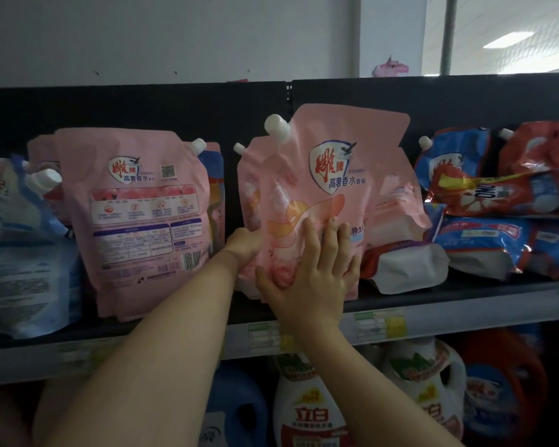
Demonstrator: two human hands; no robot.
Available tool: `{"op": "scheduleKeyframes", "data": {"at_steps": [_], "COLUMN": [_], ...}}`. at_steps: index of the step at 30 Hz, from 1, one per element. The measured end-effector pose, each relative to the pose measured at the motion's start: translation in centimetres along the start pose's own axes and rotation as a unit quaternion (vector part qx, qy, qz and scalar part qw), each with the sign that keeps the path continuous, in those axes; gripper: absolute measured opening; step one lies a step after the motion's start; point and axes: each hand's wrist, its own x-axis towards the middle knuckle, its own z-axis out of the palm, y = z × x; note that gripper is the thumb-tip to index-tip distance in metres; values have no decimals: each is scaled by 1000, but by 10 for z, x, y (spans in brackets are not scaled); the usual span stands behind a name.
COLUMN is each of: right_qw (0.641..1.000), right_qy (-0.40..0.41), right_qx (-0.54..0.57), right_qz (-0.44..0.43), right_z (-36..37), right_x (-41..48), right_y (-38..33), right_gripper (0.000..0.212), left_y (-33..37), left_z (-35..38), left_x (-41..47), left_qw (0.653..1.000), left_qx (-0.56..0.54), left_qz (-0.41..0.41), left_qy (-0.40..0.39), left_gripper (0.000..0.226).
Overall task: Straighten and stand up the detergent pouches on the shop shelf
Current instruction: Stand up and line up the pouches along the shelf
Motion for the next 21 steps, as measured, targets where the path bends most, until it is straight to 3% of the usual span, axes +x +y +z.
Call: {"op": "scheduleKeyframes", "data": {"at_steps": [5,9,12,21], "right_qw": [1000,1000,1000,999], "right_qy": [4,11,19,31], "right_qx": [7,3,2,-1], "right_qz": [-3,-4,-4,-11], "right_z": [1,1,1,4], "right_x": [-2,-1,-1,-2], "right_y": [-1,0,0,1], "right_gripper": [98,99,98,98], "left_y": [-6,-11,-15,-23], "left_z": [4,7,8,6], "left_x": [-6,-5,-2,15], "left_qw": [999,993,979,953], "left_qx": [-1,95,171,235], "left_qz": [-32,21,51,153], "left_qy": [9,70,99,114], "left_gripper": [62,31,29,32]}}
